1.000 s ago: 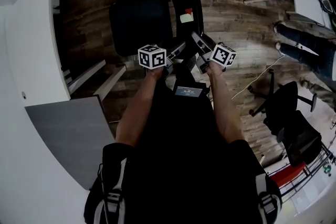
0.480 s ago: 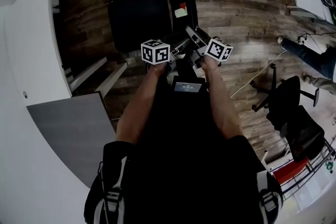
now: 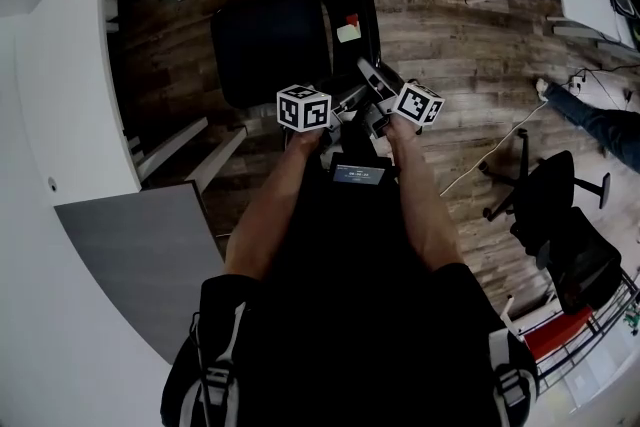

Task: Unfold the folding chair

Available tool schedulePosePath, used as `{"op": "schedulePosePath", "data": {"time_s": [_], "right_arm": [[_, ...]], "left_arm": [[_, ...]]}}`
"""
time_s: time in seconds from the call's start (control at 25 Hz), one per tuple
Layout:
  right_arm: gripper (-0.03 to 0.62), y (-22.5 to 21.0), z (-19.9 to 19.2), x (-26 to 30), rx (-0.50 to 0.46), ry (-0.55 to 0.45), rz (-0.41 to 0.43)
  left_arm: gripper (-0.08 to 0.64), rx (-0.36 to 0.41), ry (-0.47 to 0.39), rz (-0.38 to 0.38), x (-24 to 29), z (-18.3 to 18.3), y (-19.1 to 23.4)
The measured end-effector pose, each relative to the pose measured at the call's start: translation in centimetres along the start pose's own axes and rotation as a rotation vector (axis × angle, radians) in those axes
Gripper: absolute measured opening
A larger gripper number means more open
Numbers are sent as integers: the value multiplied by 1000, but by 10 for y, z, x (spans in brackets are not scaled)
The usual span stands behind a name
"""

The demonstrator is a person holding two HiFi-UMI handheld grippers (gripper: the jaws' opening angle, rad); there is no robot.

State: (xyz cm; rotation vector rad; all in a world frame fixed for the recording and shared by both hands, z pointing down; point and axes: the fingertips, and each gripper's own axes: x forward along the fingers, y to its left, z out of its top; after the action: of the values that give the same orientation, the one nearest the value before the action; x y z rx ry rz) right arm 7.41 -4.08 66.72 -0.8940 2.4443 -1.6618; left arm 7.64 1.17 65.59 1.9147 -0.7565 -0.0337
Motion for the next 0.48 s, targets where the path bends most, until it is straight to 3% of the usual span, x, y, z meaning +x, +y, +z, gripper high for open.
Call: {"op": "schedulePosePath", "data": {"time_s": [0.28,0.48], "right_arm": [[132,4,-6,6,33,40,13],[132,7,-9,-1,-24,133,-19]], "left_arm": [[172,-11,-16,1,-7,-1,5],[172,-22,-27,8,-14,-2,11]]}}
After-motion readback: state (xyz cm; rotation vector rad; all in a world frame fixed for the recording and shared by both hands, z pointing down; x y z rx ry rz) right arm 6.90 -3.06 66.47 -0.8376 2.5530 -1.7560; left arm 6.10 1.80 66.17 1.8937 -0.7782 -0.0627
